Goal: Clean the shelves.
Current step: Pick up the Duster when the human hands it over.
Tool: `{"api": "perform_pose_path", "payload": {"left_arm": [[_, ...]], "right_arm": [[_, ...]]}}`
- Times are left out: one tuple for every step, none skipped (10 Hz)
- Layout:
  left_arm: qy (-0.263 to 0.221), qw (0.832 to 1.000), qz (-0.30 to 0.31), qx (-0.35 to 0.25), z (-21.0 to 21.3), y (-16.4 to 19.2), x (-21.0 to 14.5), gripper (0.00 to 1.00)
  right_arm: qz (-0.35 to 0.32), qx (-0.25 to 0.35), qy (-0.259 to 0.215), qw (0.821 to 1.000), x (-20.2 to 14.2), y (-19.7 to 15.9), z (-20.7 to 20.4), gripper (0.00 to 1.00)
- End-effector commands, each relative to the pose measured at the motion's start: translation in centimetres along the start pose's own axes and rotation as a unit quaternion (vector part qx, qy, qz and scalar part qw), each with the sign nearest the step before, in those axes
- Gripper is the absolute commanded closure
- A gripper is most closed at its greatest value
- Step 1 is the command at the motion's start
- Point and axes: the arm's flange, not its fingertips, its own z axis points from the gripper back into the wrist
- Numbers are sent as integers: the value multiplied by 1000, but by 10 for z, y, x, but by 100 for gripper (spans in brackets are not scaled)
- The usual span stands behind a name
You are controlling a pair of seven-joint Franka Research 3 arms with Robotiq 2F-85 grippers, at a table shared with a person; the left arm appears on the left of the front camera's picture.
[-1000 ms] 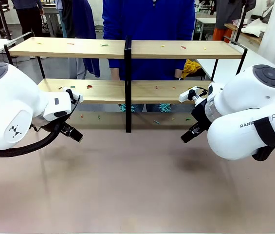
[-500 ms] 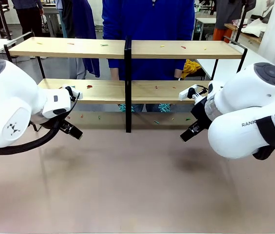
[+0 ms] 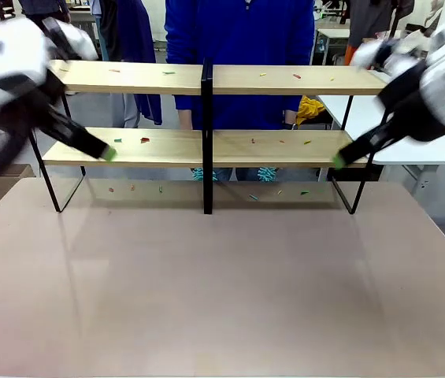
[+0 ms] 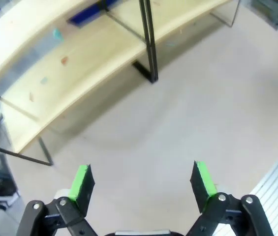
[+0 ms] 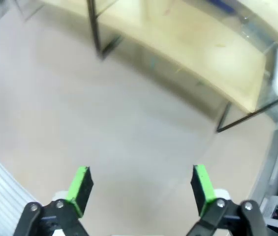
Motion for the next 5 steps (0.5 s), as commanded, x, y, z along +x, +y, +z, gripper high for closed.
{"api": "perform_pose_path", "payload": {"left_arm": [[36, 999, 8, -7, -45, 5, -7, 0], [0, 1000, 0, 0, 0, 0, 0, 0], [-27, 998, 49, -18, 0, 18, -5, 0], [-39, 996, 80, -27, 5, 9, 14, 0], [-32, 986, 162, -26, 13, -2, 42, 0]], "right_arm": [[23, 35, 47, 998, -7, 1, -46, 0], [0, 0, 0, 1000, 0, 0, 0, 0], [-92, -5, 9, 996, -5, -23, -7, 0], [-124, 3, 1, 992, 12, -12, -10, 0], [-159, 10, 9, 987, 40, 0, -6, 0]]}}
